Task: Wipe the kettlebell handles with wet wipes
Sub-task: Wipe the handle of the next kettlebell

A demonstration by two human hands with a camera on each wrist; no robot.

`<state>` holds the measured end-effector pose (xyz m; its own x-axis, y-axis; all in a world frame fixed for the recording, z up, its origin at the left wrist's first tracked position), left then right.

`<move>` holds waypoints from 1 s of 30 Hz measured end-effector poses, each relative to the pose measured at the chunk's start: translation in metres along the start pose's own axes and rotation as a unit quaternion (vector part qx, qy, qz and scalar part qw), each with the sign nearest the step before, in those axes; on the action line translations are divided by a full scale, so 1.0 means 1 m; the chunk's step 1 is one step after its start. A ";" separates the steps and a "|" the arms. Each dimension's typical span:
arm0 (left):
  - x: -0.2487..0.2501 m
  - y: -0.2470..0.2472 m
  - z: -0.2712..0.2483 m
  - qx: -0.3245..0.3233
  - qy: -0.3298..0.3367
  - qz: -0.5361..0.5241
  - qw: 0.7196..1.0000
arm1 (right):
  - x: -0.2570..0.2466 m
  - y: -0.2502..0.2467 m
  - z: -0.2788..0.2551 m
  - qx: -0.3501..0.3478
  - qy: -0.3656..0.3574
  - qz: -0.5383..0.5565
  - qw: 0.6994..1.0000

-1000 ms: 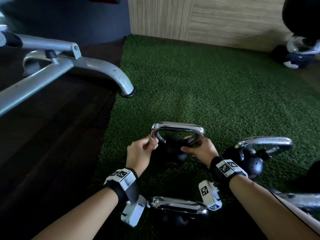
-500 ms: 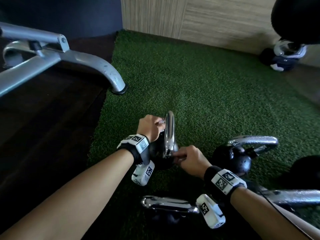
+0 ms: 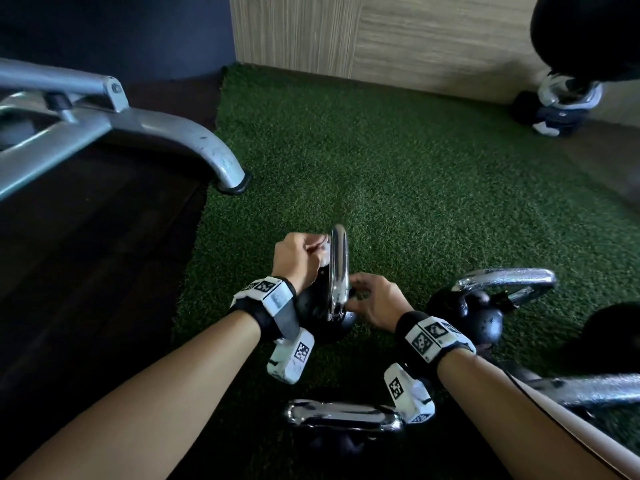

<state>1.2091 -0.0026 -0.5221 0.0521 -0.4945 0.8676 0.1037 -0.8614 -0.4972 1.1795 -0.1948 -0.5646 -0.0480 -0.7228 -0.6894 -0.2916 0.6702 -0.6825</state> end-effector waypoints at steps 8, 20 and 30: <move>0.009 -0.012 0.016 -0.058 -0.010 -0.080 0.995 | 0.001 -0.002 -0.003 0.019 -0.016 0.041 0.999; 0.014 -0.024 -0.012 -0.103 -0.030 -0.260 0.960 | 0.006 -0.002 0.003 0.024 -0.012 0.020 0.999; 0.013 -0.034 -0.027 -0.181 -0.048 -0.247 0.951 | 0.011 0.000 0.010 0.026 -0.007 0.060 0.998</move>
<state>1.1798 0.0177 -0.4941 0.1791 -0.0207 0.9836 -0.2090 -0.9778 0.0175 1.1889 -0.2012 -0.5748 -0.0667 -0.6349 -0.7697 -0.2354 0.7597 -0.6062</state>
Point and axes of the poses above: each hand's wrist, its own z-axis towards the middle knuckle, its own y-axis out of the palm, x = y × z, the point moved 3 cm from there along z, towards the middle knuckle
